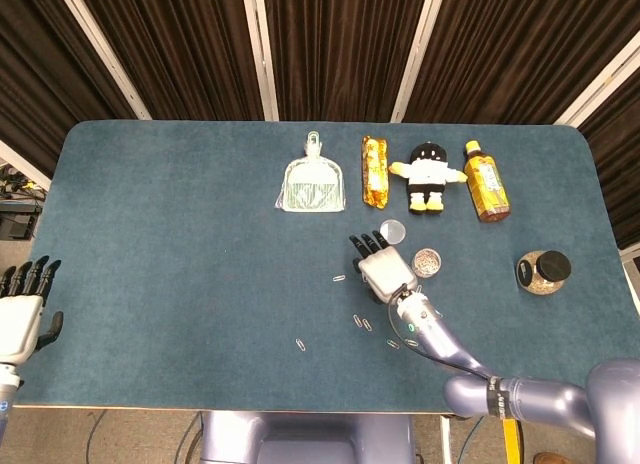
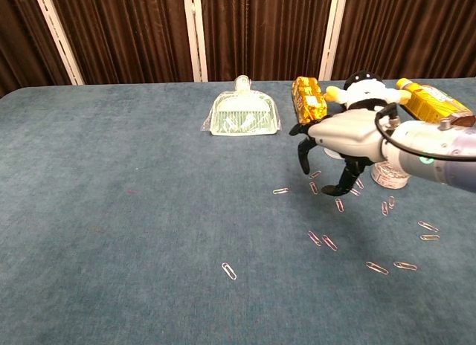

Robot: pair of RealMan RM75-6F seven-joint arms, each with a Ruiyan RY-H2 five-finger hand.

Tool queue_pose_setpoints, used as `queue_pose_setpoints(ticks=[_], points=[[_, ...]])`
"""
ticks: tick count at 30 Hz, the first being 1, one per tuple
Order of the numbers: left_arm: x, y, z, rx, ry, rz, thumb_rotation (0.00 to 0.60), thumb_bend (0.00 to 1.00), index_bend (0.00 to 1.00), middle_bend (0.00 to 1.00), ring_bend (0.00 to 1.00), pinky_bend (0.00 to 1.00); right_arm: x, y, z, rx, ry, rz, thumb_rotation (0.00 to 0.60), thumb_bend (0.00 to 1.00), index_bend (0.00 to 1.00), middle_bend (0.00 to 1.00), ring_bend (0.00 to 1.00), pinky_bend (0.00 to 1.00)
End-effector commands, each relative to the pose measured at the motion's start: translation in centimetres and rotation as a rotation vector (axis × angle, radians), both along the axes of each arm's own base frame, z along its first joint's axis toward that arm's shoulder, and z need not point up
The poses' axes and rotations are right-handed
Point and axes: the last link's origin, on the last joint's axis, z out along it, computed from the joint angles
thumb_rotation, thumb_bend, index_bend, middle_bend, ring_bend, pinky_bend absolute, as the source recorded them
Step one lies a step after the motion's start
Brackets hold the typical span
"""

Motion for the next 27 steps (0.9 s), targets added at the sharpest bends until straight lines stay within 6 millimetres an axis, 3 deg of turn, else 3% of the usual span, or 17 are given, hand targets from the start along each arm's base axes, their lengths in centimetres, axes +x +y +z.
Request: queue_pose_setpoints(ticks=[1,27], points=[[-0.1,0.0,0.2,0.003,-0.002,0.005,0.6,0.48,0.0,0.0,0.0,0.0,0.6,-0.4,-0.6,0.007,0.0,0.001,0.6,0.3,0.4,0.0,0.0,0.0],[-1.9,0.3,0.7,0.001,-0.012,0.068,0.6,0.48,0.0,0.0,0.0,0.0,2.6,-2.6,-4.9,0.063,0.015,-0.025,0.6,0.3,0.45,0.0,0.0,0.0]])
